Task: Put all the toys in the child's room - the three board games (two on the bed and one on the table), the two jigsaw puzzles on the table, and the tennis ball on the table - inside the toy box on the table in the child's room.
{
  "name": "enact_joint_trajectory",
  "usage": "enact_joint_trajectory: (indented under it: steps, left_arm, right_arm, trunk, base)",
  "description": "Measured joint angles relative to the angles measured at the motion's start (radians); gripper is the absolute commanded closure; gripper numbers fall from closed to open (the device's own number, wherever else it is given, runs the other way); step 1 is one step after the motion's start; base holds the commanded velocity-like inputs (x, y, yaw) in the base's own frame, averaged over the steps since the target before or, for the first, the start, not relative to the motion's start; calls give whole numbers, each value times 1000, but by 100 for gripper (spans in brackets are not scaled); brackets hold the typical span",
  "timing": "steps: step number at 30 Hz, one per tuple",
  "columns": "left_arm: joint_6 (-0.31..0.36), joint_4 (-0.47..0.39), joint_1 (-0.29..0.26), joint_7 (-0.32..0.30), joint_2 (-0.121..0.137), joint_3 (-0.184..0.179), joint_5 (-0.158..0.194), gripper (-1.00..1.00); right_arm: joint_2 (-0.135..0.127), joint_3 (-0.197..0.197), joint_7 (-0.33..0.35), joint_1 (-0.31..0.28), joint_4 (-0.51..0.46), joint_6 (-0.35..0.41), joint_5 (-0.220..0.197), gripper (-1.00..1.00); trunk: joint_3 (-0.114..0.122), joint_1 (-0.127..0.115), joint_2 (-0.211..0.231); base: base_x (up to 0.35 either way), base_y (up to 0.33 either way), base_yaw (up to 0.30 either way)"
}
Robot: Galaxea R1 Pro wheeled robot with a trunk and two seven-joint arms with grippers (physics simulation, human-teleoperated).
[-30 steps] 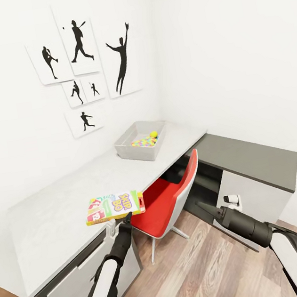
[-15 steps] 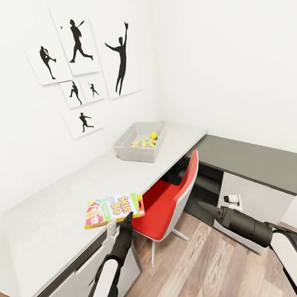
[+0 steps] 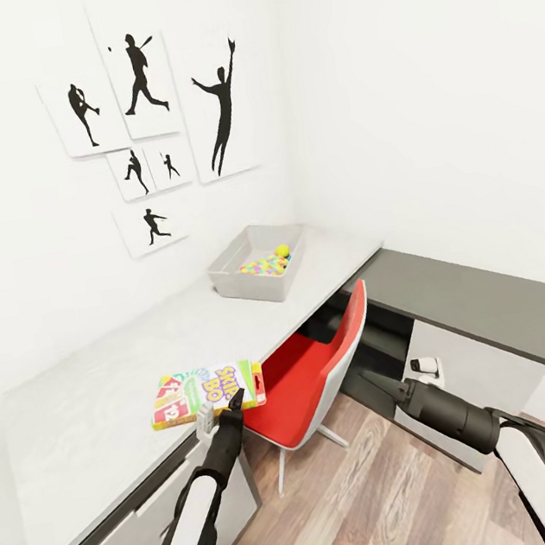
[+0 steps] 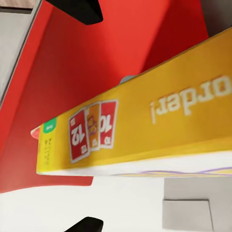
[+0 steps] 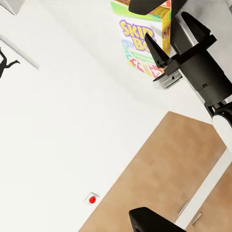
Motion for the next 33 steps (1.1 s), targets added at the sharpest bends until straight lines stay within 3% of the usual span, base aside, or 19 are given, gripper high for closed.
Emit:
enact_joint_trajectory:
  steps: [33]
  left_arm:
    - [1, 0, 0, 0, 0, -1, 0, -100]
  right_arm:
    - [-1, -3, 0, 0, 0, 0, 0, -100]
  trunk:
    - [0, 0, 0]
  base:
    - [53, 0, 0]
